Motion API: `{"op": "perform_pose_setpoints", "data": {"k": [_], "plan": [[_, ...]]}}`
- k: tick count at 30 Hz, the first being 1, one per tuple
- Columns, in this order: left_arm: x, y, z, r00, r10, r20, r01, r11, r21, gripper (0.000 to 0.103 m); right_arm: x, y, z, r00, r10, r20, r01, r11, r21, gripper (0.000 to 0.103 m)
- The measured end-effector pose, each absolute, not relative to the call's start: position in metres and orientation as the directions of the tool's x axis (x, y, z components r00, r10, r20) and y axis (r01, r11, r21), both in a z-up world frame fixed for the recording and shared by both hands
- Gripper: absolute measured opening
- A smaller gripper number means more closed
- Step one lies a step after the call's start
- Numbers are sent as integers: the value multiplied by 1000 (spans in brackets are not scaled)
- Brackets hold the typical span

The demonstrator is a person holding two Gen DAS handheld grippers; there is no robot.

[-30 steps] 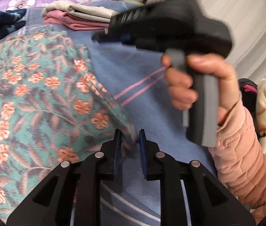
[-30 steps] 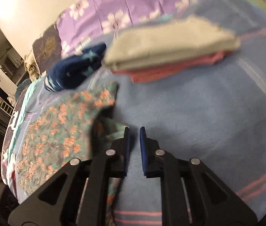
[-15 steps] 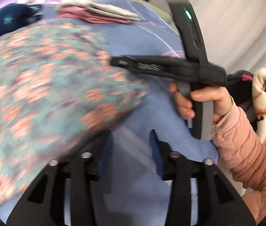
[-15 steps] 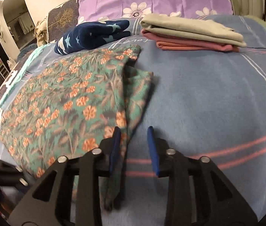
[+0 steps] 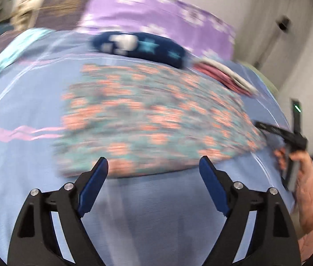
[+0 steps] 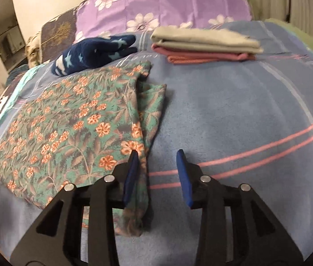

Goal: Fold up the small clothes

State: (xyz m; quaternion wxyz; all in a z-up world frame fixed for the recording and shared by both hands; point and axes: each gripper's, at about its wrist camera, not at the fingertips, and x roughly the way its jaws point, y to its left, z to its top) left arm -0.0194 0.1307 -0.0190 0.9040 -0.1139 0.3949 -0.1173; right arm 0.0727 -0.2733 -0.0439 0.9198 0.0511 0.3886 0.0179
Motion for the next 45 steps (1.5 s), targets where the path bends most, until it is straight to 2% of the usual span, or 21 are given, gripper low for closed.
{"op": "perform_pose_setpoints", "data": {"k": [3,5,7,9,15,20,26,31,32,34,37,38,39,40,41,45], "plan": [[-25,174,-23,683,-277,-676,45,940,-339,82,62,-255,-23,739,50,-672,-16,998,57,47],[-28,184,-26,692,-276,-668,39,937,-346,66,57,-234,-8,753,74,-654,-69,997,34,56],[-25,195,-30,687,-275,-673,32,936,-351,44,55,-210,1,752,121,-648,-139,990,24,58],[-22,203,-35,680,-282,-677,29,933,-360,36,54,-186,5,745,151,-650,-197,980,1,60],[-2,221,-47,660,-293,-691,35,932,-361,36,71,-99,11,714,200,-671,-332,941,-73,58],[25,232,-60,624,-355,-696,67,912,-405,36,93,-18,24,682,294,-670,-460,885,-79,41],[42,238,-70,610,-496,-618,101,822,-560,42,131,77,15,549,387,-741,-604,796,-31,33],[39,233,-74,609,-545,-576,132,786,-604,42,158,144,-7,465,381,-799,-673,738,-40,31],[38,232,-74,610,-547,-573,132,784,-607,41,161,155,-11,451,378,-809,-687,725,-44,31],[39,233,-76,604,-552,-575,127,779,-615,24,163,175,-22,417,369,-831,-718,695,-52,31],[40,235,-80,600,-559,-572,110,766,-633,13,165,200,-40,373,324,-870,-752,655,-78,40],[40,237,-81,600,-565,-566,110,759,-641,11,166,208,-49,363,293,-884,-758,645,-97,40],[39,238,-81,602,-570,-560,111,754,-648,9,166,212,-55,365,271,-891,-758,642,-115,37],[36,238,-81,605,-572,-554,115,751,-650,8,168,215,-62,390,225,-893,-744,648,-161,4],[34,237,-79,609,-572,-550,121,752,-648,7,170,214,-63,401,221,-889,-733,660,-166,1],[19,231,-74,615,-548,-566,132,780,-612,7,187,203,-43,390,351,-851,-686,727,-14,0]]}}
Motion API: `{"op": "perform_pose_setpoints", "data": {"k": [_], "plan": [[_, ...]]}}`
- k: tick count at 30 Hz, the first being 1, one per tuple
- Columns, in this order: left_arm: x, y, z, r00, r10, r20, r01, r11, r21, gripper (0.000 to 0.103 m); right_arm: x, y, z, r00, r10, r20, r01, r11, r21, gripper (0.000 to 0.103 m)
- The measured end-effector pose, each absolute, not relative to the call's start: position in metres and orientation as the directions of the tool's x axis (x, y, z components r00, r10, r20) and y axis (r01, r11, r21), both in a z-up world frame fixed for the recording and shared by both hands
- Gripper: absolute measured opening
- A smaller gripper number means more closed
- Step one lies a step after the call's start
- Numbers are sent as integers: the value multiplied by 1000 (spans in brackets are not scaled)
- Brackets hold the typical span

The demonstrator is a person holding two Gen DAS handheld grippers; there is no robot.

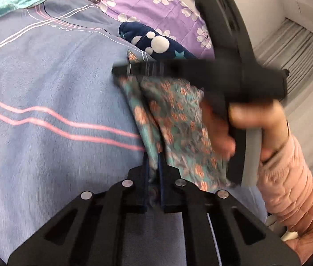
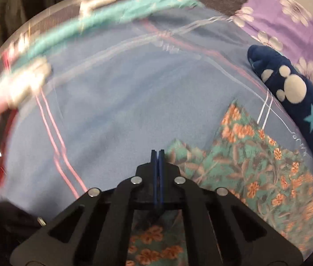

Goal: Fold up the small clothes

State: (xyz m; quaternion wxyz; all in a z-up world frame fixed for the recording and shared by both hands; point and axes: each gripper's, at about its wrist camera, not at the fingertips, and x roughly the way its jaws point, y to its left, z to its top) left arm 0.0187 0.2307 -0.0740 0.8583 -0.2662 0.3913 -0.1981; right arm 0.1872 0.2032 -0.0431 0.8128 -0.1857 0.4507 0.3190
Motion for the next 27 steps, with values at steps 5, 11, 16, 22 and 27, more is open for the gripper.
{"op": "perform_pose_setpoints", "data": {"k": [5,11,16,22,27], "plan": [[14,242,-77,619,-535,-575,88,775,-626,8,200,194,-47,378,373,-847,-671,741,26,0],[-9,251,-61,664,-525,-533,104,771,-629,34,215,157,-17,468,340,-816,-581,814,6,20],[-3,220,-62,609,-507,-610,147,827,-542,61,231,151,-40,350,357,-866,-564,818,109,47],[-2,223,-73,580,-539,-611,126,800,-586,9,233,187,-64,455,217,-864,-577,811,-101,2],[-14,222,-74,580,-529,-620,123,809,-575,8,238,185,-54,443,298,-845,-582,813,-18,2]]}}
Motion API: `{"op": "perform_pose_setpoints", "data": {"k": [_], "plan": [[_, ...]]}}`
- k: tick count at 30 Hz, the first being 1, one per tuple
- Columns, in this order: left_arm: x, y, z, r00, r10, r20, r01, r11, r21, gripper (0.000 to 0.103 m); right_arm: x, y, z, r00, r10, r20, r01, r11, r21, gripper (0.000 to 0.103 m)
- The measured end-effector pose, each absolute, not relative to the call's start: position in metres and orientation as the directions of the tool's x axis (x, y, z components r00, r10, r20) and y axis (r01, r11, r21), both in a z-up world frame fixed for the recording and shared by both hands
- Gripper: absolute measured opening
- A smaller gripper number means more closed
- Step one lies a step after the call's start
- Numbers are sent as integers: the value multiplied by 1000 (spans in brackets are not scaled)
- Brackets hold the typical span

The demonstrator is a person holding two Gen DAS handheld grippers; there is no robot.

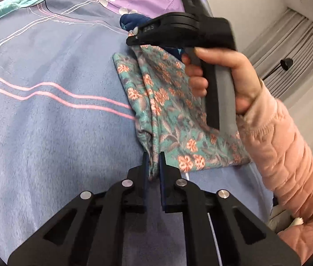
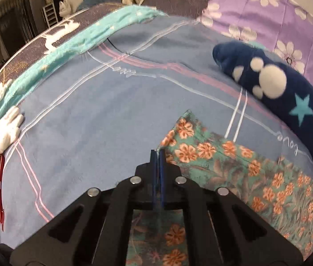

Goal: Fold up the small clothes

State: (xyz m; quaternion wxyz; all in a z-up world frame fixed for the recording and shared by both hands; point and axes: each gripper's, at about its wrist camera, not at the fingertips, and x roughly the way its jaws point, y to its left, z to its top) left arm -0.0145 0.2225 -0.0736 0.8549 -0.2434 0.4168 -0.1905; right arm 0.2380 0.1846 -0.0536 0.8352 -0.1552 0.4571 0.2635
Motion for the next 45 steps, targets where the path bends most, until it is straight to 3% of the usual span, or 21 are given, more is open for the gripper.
{"op": "perform_pose_setpoints", "data": {"k": [1,3,4,5,7,11,15,22,24,28,30,32,33,36,38,40,42,43,45], "plan": [[-16,223,-75,576,-532,-621,122,807,-578,8,245,183,-68,396,287,-872,-586,811,1,3],[-13,224,-78,571,-545,-614,116,794,-597,8,244,173,-66,414,350,-840,-593,804,42,4],[-13,224,-78,572,-549,-610,116,790,-603,9,244,169,-64,405,370,-836,-592,803,68,15],[-12,224,-78,574,-554,-604,116,784,-609,10,242,162,-59,392,392,-832,-583,806,105,33],[-14,227,-80,574,-568,-590,112,768,-630,12,228,143,-40,435,421,-796,-573,811,117,49],[-17,228,-76,586,-559,-586,113,773,-624,18,190,99,-15,516,401,-757,-586,810,29,51],[-24,224,-62,619,-499,-607,125,825,-551,32,154,18,-22,572,319,-756,-506,862,-19,54],[-30,202,-14,668,-503,-548,250,845,-472,33,115,-114,-61,561,198,-804,-221,972,85,57],[-15,181,-13,644,-505,-574,288,856,-430,34,107,-136,-59,566,254,-784,-205,965,165,56],[27,152,-52,548,-442,-710,224,896,-384,35,104,-162,-33,639,229,-734,-150,973,173,56],[26,150,-59,558,-440,-704,217,896,-389,38,115,-186,-23,659,198,-726,-88,978,187,55],[23,153,-57,551,-462,-695,217,884,-415,42,138,-212,-17,660,191,-727,-27,973,231,36],[22,153,-59,551,-462,-695,215,883,-418,42,155,-226,-16,650,195,-734,1,966,258,34],[23,148,-60,557,-437,-706,206,896,-393,43,213,-261,-27,581,222,-783,85,940,330,35],[22,141,-58,562,-419,-713,213,906,-365,48,246,-272,-38,542,246,-803,116,925,361,52],[20,133,-57,566,-396,-723,229,918,-324,55,270,-274,-55,493,284,-822,133,909,394,52],[22,126,-58,565,-379,-733,242,925,-292,60,283,-272,-64,483,282,-829,143,909,392,40],[22,123,-57,564,-371,-738,248,928,-276,61,285,-267,-64,494,257,-831,134,921,365,9],[22,120,-57,563,-360,-744,253,932,-260,63,284,-260,-53,557,201,-806,103,946,307,4]]}}
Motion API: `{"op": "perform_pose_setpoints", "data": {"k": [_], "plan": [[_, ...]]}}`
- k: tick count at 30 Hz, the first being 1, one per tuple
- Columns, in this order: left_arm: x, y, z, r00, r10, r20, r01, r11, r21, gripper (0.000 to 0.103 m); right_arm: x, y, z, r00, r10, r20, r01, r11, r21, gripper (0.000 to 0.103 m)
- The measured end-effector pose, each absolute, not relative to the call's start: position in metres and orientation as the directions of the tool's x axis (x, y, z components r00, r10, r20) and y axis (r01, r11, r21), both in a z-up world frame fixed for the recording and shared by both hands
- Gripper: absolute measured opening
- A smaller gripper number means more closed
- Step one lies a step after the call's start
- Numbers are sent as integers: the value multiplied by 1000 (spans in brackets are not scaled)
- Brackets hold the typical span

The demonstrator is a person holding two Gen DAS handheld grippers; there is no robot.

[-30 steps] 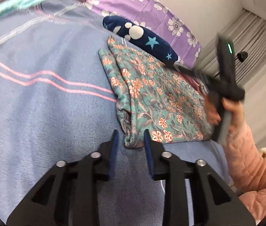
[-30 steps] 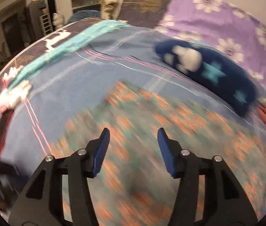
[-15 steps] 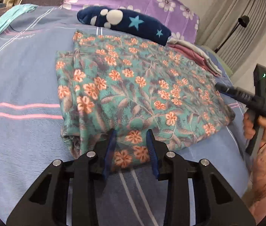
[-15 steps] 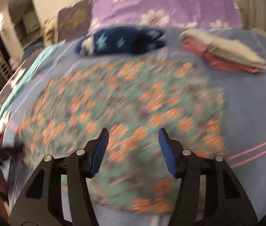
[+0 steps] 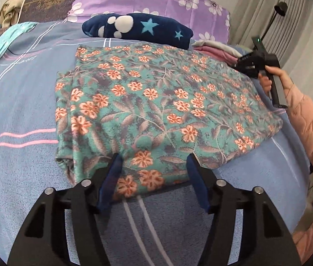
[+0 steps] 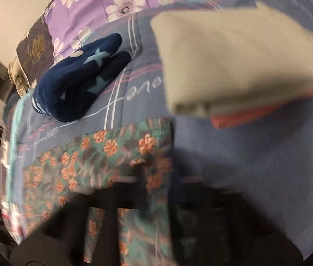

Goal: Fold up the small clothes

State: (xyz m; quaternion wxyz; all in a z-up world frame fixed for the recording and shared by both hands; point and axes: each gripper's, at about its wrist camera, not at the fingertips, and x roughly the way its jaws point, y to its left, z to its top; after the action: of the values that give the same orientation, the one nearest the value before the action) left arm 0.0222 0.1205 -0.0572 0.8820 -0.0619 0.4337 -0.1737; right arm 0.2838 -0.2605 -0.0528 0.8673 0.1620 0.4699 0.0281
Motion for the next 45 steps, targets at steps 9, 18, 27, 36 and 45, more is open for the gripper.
{"op": "perform_pose_setpoints", "data": {"k": [9,18,27,36,45], "plan": [[21,127,-58,566,-386,-728,253,922,-293,63,251,-232,-47,660,-179,-730,100,984,-151,39],[22,131,-59,557,-433,-709,270,902,-338,70,112,-203,-48,639,187,-746,-126,982,138,61],[9,163,-44,618,-406,-673,196,909,-369,70,59,-165,-34,689,119,-715,-133,990,36,65],[-4,217,-49,653,-302,-694,27,926,-377,70,-3,-2,-29,621,353,-700,-606,782,-143,70],[-19,234,-51,670,-285,-686,1,924,-383,76,-12,86,-58,571,336,-749,-729,627,-275,70]]}}
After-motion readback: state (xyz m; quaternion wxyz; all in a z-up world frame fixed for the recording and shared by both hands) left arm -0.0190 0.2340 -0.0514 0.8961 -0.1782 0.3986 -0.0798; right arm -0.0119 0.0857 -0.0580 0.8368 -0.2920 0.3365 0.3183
